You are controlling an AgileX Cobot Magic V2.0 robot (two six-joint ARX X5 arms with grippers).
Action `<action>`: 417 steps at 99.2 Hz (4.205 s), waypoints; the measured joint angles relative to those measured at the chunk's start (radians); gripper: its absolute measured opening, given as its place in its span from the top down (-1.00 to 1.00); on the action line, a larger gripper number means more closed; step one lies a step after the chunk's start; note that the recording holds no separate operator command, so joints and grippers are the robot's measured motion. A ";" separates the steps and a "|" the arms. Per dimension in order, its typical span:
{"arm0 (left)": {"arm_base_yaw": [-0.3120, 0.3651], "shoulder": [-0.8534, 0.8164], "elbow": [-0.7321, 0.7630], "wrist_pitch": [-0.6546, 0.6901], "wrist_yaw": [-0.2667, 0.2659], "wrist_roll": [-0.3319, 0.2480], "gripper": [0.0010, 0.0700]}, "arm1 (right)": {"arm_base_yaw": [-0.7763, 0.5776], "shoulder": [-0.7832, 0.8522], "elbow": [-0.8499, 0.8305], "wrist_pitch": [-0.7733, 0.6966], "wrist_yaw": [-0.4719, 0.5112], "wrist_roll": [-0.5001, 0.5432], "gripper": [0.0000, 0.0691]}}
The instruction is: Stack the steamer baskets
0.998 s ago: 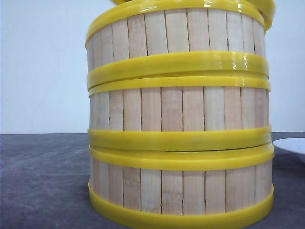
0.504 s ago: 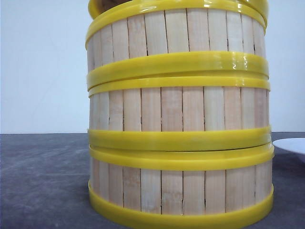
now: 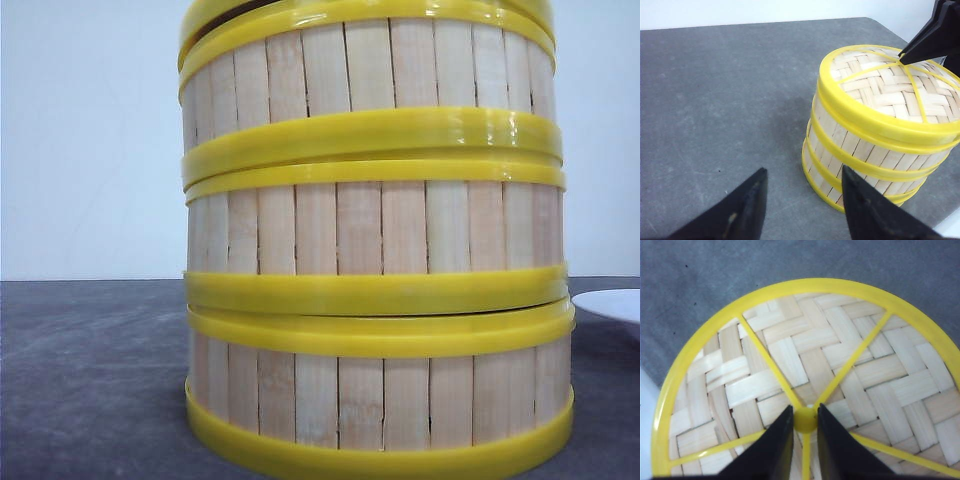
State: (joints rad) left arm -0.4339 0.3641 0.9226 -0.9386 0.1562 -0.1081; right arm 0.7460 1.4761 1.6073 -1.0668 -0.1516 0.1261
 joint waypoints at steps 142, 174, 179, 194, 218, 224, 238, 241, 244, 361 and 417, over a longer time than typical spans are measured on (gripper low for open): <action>0.000 0.000 0.000 0.000 0.000 0.000 0.24 | 0.008 -0.827 -0.428 0.010 0.470 0.143 -0.04; 0.000 0.000 0.000 0.000 0.000 -0.008 0.94 | 0.008 -0.866 -0.438 0.017 0.467 0.152 0.94; 0.000 0.000 0.000 0.000 0.000 -0.010 0.94 | 0.008 -0.865 -0.438 0.017 0.467 0.152 0.95; 0.000 0.000 0.000 0.000 0.000 -0.012 0.94 | 0.008 -0.865 -0.438 0.017 0.467 0.152 0.97; 0.000 0.000 0.000 0.000 0.000 -0.013 0.94 | 0.008 -0.865 -0.438 0.017 0.467 0.152 0.97; 0.000 0.000 0.000 0.000 0.000 -0.012 0.94 | 0.008 -0.865 -0.438 0.017 0.467 0.152 0.97; 0.000 0.000 0.000 0.000 0.000 -0.012 0.94 | 0.008 -0.865 -0.438 0.017 0.467 0.152 0.97; 0.000 0.000 0.000 0.000 0.000 -0.013 0.94 | 0.008 -0.865 -0.438 0.017 0.467 0.152 0.97; 0.000 0.000 0.000 0.000 0.000 -0.013 0.94 | 0.008 -0.865 -0.438 0.017 0.467 0.152 0.97; 0.394 -0.352 -0.833 0.606 -0.114 0.119 0.94 | 0.008 -0.865 -0.438 0.017 0.468 0.152 0.97; 0.394 -0.359 -0.851 0.646 -0.114 0.119 0.94 | 0.008 -0.865 -0.438 0.017 0.468 0.152 0.97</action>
State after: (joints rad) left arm -0.0395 0.0051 0.0715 -0.2928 0.0422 0.0105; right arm 0.7536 0.6113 1.1698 -1.0500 0.3161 0.2779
